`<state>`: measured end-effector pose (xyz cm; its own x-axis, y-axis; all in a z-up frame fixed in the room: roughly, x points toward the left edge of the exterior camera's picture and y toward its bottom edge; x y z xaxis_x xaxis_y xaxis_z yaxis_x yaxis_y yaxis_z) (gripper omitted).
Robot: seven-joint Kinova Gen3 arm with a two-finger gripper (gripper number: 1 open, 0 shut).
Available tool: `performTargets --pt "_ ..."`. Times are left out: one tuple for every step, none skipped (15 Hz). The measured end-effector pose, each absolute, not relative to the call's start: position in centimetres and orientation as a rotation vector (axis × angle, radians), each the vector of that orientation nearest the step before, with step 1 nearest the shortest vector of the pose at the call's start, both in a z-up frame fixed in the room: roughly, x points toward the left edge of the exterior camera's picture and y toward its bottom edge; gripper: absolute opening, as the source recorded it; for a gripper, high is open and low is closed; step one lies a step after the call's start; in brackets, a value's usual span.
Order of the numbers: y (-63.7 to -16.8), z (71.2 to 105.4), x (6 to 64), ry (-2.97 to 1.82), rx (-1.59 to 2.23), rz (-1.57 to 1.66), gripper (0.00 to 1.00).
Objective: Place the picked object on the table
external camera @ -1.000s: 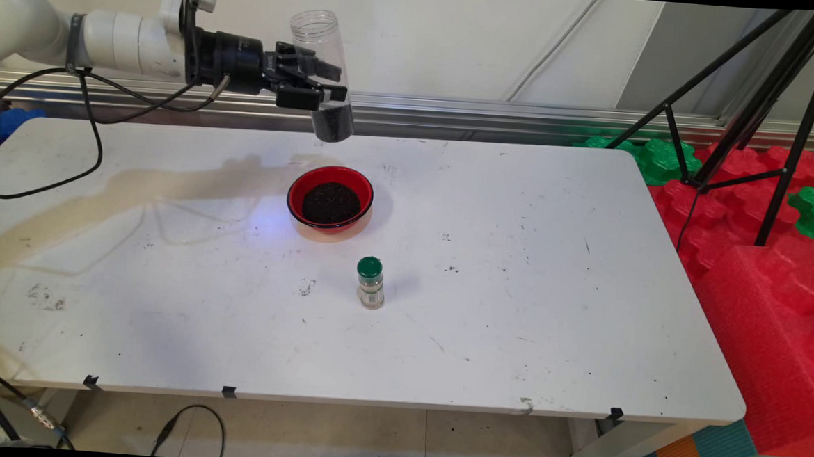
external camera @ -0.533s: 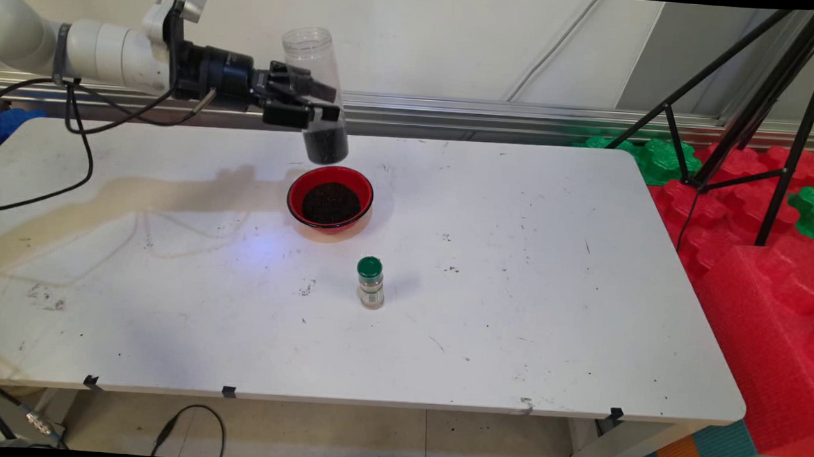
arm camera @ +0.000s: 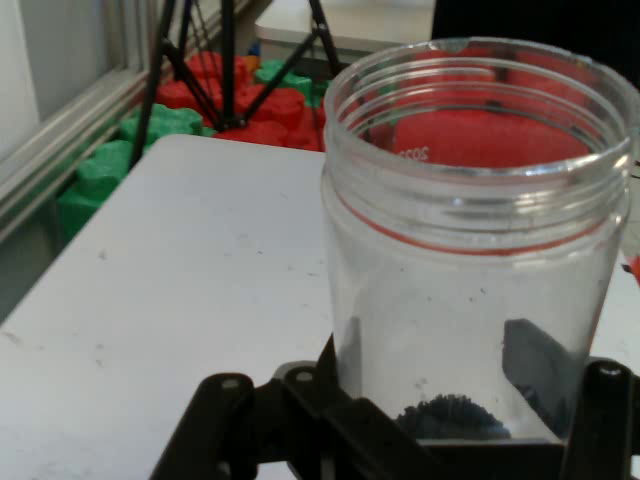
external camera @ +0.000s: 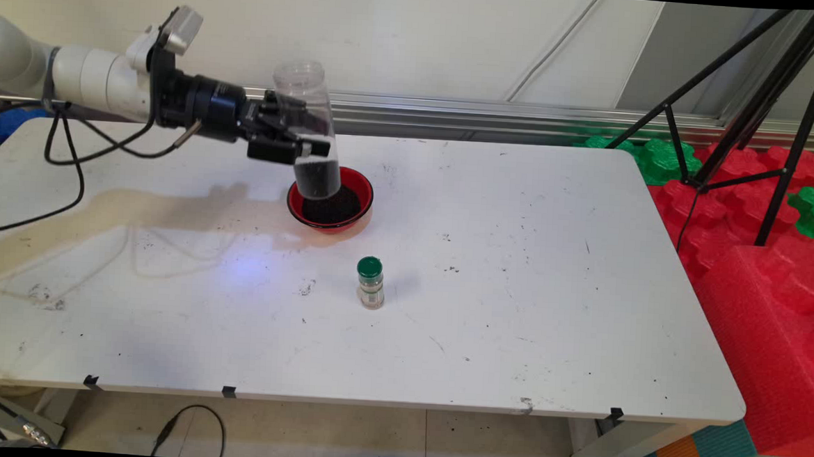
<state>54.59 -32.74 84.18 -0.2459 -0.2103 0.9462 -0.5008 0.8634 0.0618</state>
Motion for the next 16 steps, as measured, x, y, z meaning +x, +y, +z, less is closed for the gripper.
performTargets --pt "-32.5 84.0 54.5 -1.832 0.529 0.294 0.00" --pt "-32.1 83.6 54.4 -1.839 0.518 0.289 0.00" --pt "-31.6 83.2 54.3 -1.846 0.506 0.282 0.00" --pt "-31.2 82.8 54.2 -1.854 0.493 0.277 0.00" --pt "-30.8 82.4 54.2 -1.862 0.481 0.273 0.00" --pt "-30.4 81.9 54.1 -1.871 0.468 0.269 0.00" --pt "-30.0 81.4 54.0 -1.881 0.452 0.267 0.00" --pt "-29.7 80.9 54.0 -1.889 0.440 0.266 0.00" --pt "-29.4 80.4 53.9 -1.899 0.427 0.266 0.00" --pt "-29.1 79.9 53.8 -1.908 0.415 0.264 0.00" --pt "-28.8 79.4 53.8 -1.916 0.406 0.263 0.00" --pt "-28.5 78.9 53.7 -1.925 0.396 0.261 0.00" --pt "-28.2 78.4 53.7 -1.935 0.388 0.260 0.00" --pt "-27.9 77.9 53.6 -1.942 0.382 0.259 0.00" --pt "-27.7 77.4 53.6 -1.951 0.376 0.257 0.00" --pt "-27.4 76.8 53.5 -1.959 0.370 0.256 0.00"
